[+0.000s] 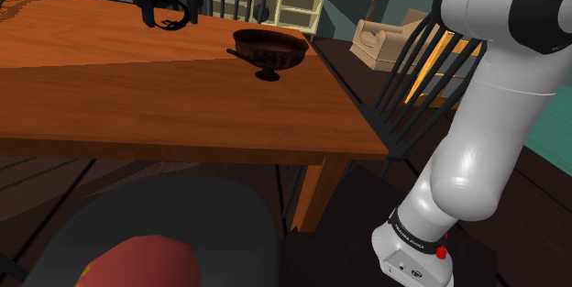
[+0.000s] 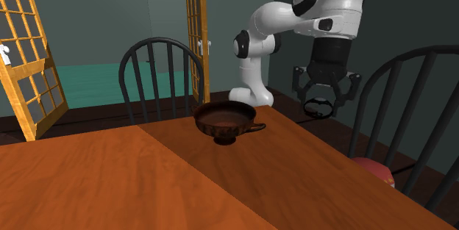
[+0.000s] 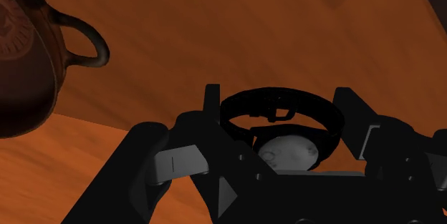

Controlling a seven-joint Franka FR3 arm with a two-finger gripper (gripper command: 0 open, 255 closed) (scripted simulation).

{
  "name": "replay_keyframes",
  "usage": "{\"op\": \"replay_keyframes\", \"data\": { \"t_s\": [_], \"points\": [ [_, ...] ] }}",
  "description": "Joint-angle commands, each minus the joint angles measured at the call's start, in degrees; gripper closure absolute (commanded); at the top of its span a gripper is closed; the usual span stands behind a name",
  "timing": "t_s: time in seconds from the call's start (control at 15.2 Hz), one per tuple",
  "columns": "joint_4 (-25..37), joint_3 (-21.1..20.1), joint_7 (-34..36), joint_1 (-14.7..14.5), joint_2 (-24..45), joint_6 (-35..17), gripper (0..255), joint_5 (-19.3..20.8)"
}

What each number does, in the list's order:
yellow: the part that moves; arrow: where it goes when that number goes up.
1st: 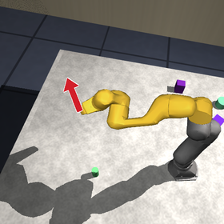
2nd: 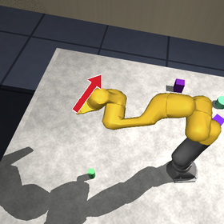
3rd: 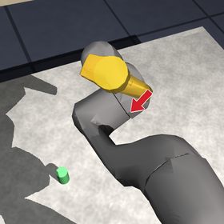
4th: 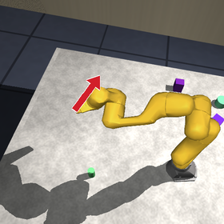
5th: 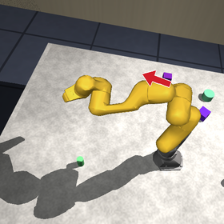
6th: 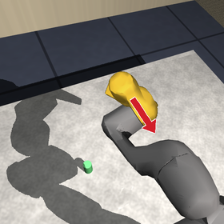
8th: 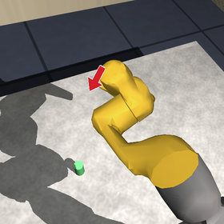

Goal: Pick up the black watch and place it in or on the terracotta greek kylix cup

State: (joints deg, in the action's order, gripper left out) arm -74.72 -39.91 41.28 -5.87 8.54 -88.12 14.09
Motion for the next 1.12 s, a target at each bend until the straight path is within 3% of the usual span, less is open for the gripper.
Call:
{"op": "replay_keyframes", "data": {
  "t_s": [0.0, 0.4, 0.73, 1.06],
  "points": [
    [3.2, -0.2, 0.2, -0.8, 1.4, 2.2, 255, 1.0],
    [12.1, -0.6, 0.6, -3.6, 5.1, 8.2, 255, 4.0],
    [-2.2, 2.7, -8.5, 6.5, -7.7, 2.5, 255, -6.0],
    [-11.8, 8.7, -18.0, 11.1, -17.1, -0.2, 255, -12.5]
  ]
}}
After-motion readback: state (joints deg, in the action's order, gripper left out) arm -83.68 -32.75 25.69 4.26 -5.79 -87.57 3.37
